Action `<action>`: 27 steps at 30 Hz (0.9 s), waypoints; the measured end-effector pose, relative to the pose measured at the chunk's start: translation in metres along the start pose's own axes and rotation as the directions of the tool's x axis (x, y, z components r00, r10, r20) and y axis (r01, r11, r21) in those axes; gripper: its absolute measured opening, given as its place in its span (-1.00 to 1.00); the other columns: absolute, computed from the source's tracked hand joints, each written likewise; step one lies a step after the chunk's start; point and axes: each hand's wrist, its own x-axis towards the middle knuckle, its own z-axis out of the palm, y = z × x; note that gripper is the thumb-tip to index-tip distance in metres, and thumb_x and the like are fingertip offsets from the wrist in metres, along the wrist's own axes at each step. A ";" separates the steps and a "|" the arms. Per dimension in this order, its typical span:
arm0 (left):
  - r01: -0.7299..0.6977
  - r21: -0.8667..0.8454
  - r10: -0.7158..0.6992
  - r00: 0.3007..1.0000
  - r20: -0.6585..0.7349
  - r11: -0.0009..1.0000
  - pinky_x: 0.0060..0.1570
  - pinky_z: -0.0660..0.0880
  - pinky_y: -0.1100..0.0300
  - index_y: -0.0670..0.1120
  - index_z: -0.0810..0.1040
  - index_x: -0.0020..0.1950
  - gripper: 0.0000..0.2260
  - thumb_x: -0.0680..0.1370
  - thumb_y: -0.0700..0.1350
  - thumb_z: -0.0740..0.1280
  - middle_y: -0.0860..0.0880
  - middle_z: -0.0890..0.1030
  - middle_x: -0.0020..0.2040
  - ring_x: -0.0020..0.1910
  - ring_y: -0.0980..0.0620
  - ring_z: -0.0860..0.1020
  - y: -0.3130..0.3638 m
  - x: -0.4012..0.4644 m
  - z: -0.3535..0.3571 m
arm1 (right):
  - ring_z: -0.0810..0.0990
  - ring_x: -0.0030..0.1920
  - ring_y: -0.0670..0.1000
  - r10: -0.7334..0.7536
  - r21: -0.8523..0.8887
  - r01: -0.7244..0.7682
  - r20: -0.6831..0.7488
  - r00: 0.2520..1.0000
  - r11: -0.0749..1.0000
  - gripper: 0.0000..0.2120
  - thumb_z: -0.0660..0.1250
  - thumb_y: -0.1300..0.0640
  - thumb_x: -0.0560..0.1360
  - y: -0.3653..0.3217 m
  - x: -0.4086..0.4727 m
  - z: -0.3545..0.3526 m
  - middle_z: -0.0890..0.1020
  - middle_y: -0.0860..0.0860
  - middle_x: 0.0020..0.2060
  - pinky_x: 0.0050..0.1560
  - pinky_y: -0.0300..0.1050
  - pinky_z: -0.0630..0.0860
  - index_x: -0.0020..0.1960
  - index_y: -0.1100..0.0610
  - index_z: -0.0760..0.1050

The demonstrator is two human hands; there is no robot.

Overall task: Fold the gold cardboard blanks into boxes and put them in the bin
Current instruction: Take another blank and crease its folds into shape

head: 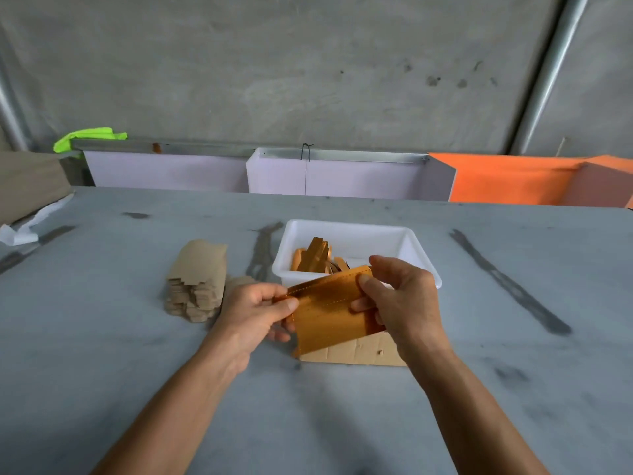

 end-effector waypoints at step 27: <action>0.163 -0.234 -0.206 0.963 -0.173 0.959 -0.46 0.55 0.20 -0.24 0.56 -0.16 -0.94 0.51 -0.33 0.35 -0.14 0.62 -0.23 -0.43 0.03 0.63 -0.036 -0.022 0.062 | 0.57 -0.35 -0.05 0.446 0.198 -0.455 0.086 0.891 0.869 -0.87 0.43 0.12 0.45 0.063 -0.046 -0.015 0.68 0.01 -0.31 -0.42 -0.22 0.41 -0.11 0.20 0.59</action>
